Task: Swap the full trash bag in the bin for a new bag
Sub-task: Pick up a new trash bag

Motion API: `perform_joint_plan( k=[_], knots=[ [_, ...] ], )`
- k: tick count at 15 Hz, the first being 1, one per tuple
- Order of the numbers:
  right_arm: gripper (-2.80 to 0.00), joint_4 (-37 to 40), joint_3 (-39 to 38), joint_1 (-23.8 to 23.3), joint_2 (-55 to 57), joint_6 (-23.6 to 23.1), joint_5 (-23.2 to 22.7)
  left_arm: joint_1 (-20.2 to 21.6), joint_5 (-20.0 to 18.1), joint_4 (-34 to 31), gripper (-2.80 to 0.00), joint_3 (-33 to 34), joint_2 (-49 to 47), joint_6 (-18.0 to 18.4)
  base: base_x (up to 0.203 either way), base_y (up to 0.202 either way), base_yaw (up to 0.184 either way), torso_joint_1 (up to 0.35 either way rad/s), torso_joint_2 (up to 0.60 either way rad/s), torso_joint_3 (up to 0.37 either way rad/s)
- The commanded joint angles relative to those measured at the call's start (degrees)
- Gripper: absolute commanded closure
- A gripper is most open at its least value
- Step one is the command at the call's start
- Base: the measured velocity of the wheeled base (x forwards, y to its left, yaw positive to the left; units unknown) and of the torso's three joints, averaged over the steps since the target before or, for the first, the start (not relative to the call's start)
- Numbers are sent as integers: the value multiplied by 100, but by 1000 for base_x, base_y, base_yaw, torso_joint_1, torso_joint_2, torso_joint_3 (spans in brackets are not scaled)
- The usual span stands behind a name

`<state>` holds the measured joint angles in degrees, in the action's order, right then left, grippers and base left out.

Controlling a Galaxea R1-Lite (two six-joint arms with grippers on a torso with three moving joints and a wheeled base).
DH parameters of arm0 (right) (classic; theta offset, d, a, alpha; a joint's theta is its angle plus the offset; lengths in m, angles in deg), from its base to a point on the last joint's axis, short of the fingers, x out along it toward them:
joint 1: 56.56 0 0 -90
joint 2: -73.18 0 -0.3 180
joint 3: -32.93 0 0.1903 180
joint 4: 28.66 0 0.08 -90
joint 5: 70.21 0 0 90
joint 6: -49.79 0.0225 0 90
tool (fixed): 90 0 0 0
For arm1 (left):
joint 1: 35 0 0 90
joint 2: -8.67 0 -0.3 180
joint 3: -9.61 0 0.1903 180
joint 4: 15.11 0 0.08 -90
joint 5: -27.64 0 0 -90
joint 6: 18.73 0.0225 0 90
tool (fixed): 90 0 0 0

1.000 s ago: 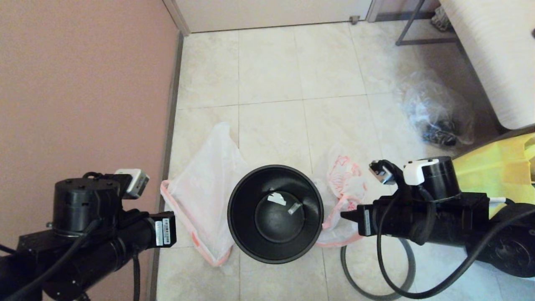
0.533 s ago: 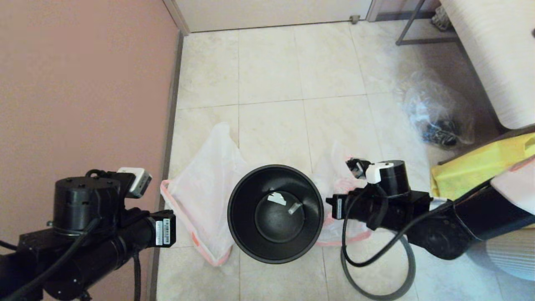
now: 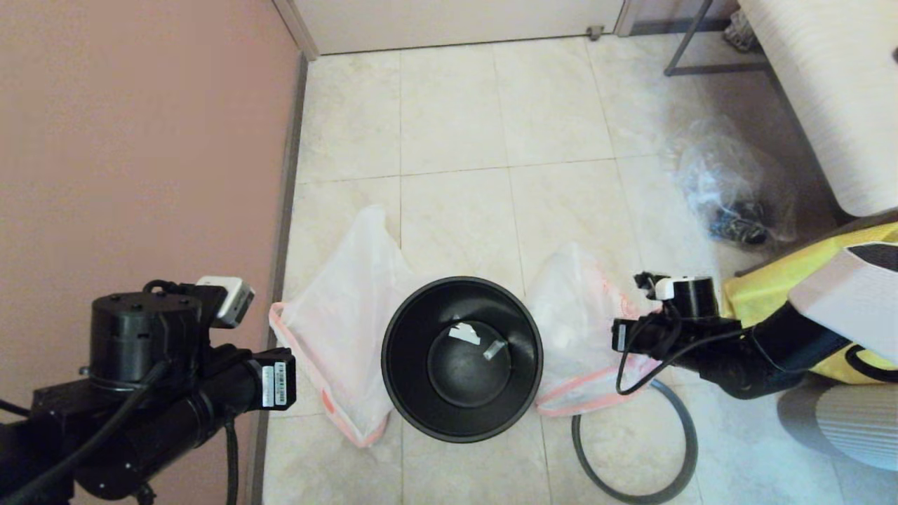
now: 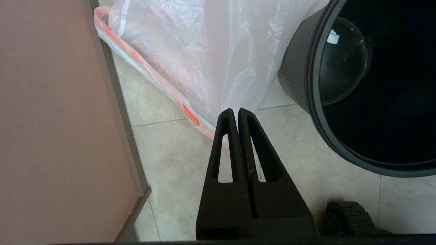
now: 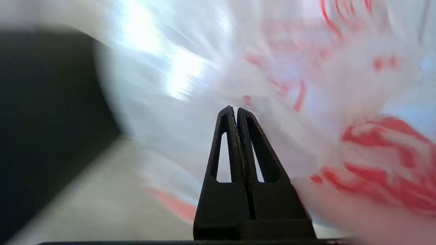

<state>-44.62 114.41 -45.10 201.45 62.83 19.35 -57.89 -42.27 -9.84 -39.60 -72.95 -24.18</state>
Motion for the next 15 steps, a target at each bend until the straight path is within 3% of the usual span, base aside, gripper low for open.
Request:
perform_joint_plan(
  k=[1, 4, 8, 15],
  knots=[
    [0, -22, 75, -172, 632, -187, 112, 13, 12, 19, 0, 8, -21, -2, 0, 0, 0, 0, 0, 0],
    [0, 82, 217, -513, 770, -530, 430, 92, 12, 28, 0, -8, -30, 0, 0, 0, 0, 0, 0, 0],
    [0, 648, -26, -766, 76, -639, 718, 118, 12, 37, 0, 123, 40, -26, 0, 0, 0, 0, 0, 0],
    [0, 657, -2421, -407, -3014, -636, 766, 74, 4, 11, 0, 255, 413, -9, 0, 0, 0, 0, 0, 0]
  ],
)
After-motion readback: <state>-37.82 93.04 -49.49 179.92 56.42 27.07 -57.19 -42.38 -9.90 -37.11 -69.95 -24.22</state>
